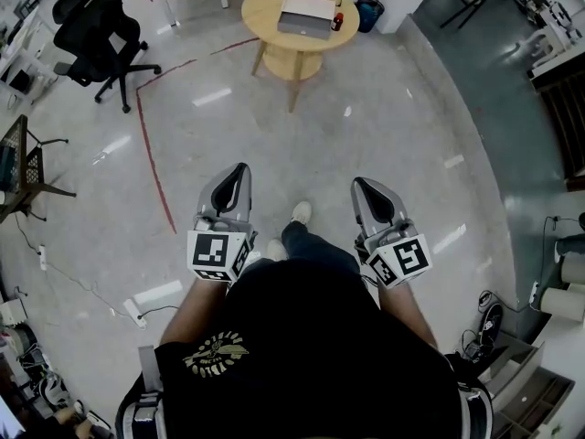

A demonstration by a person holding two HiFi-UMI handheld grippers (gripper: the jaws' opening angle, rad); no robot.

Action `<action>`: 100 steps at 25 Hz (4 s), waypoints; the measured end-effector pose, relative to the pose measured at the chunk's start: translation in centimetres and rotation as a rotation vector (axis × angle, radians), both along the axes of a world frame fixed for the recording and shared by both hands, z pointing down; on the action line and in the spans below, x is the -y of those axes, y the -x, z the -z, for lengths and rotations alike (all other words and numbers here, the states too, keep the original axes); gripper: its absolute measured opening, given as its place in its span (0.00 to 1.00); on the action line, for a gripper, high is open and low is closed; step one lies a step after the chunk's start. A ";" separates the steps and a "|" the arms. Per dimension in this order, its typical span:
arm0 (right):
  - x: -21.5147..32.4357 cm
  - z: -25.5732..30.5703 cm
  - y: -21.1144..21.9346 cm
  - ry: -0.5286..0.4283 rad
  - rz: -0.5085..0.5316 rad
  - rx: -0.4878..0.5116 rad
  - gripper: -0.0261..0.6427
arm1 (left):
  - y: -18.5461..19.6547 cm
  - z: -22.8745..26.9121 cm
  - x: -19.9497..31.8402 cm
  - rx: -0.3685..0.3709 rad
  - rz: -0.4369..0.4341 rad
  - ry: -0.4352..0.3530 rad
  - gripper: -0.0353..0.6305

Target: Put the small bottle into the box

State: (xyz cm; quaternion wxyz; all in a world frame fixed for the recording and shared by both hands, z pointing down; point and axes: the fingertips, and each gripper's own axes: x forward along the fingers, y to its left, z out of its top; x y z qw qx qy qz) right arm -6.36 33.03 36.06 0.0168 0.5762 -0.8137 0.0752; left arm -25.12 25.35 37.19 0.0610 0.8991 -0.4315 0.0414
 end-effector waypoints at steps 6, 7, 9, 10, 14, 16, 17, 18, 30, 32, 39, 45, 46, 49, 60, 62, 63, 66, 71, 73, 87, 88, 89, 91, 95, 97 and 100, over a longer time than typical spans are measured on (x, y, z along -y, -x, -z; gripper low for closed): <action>2.0 -0.5 -2.5 0.016 -0.033 0.014 0.05 | -3.0 -0.6 2.8 0.014 -0.036 0.026 0.05; 2.5 -0.6 -3.2 0.018 -0.044 0.016 0.05 | -3.8 -0.6 3.5 0.015 -0.046 0.026 0.05; 3.7 -0.8 -4.8 0.017 -0.068 0.018 0.05 | -5.2 -0.8 4.8 0.019 -0.061 0.028 0.05; 4.4 -0.8 -5.5 0.014 -0.078 0.015 0.05 | -5.9 -0.9 5.5 0.021 -0.065 0.030 0.05; 7.4 -0.9 -7.8 0.001 -0.089 0.000 0.05 | -8.0 -1.8 8.9 0.046 -0.059 0.042 0.05; 9.0 -1.2 -8.7 -0.004 -0.085 0.007 0.05 | -8.7 -2.1 10.5 0.056 -0.048 0.048 0.05; 9.8 -1.3 -9.2 -0.006 -0.083 0.013 0.05 | -9.0 -2.1 11.2 0.057 -0.043 0.048 0.05; 10.5 -1.4 -9.6 -0.008 -0.081 0.018 0.05 | -9.4 -2.0 11.9 0.059 -0.039 0.046 0.05; 17.7 0.2 -15.3 -0.058 -0.021 0.041 0.05 | -14.1 1.2 17.9 0.051 0.032 -0.020 0.05; 17.9 0.3 -15.3 -0.059 -0.005 0.057 0.05 | -14.6 1.6 17.7 0.057 0.026 -0.025 0.05; 19.6 0.5 -15.5 -0.065 0.009 0.074 0.05 | -15.0 2.2 19.0 0.071 0.024 -0.036 0.05; 21.3 -0.6 -16.4 -0.031 -0.020 0.078 0.05 | -15.7 1.5 21.2 0.074 0.010 -0.017 0.05; 21.5 -0.6 -16.5 -0.027 -0.025 0.075 0.05 | -15.8 1.4 21.6 0.072 0.007 -0.011 0.05; 22.0 -1.0 -17.0 -0.007 -0.037 0.072 0.05 | -16.8 0.8 22.6 0.066 -0.009 0.010 0.05; 25.4 -3.4 -17.6 0.052 -0.064 0.079 0.05 | -17.6 -1.9 26.1 0.076 -0.032 0.066 0.05; 26.4 -3.7 -17.4 0.060 -0.058 0.078 0.05 | -17.6 -2.5 27.0 0.075 -0.029 0.079 0.05; 26.8 -3.8 -17.4 0.065 -0.056 0.078 0.05 | -17.6 -2.7 27.4 0.075 -0.029 0.084 0.05; 28.5 -4.4 -17.3 0.080 -0.054 0.080 0.05 | -17.6 -3.2 28.7 0.078 -0.033 0.093 0.05; 32.0 -5.0 -16.2 0.096 -0.036 0.080 0.05 | -16.4 -4.2 31.7 0.074 -0.016 0.113 0.05; 33.5 -4.7 -15.7 0.095 -0.022 0.070 0.05 | -16.2 -4.0 33.1 0.064 -0.011 0.110 0.05; 42.6 0.4 -12.6 -0.009 -0.051 -0.001 0.05 | -15.8 0.3 42.7 0.003 -0.101 -0.012 0.05; 42.7 0.3 -12.8 -0.005 -0.059 0.002 0.05 | -16.0 0.4 43.0 0.002 -0.109 -0.008 0.05; 42.7 0.3 -13.0 0.001 -0.067 0.006 0.05 | -16.3 0.4 43.2 0.002 -0.115 -0.004 0.05; 42.7 0.3 -13.6 0.011 -0.079 0.008 0.05 | -16.9 0.7 43.6 -0.003 -0.132 0.001 0.05; 43.7 -0.2 -14.9 0.018 -0.103 0.018 0.05 | -18.2 -0.4 44.3 0.013 -0.162 0.020 0.05; 44.2 -0.4 -15.2 0.018 -0.101 0.023 0.05 | -18.9 -0.7 44.6 0.010 -0.169 0.033 0.05; 44.8 0.1 -15.1 0.009 -0.087 0.019 0.05 | -19.6 0.1 44.8 0.003 -0.182 0.024 0.05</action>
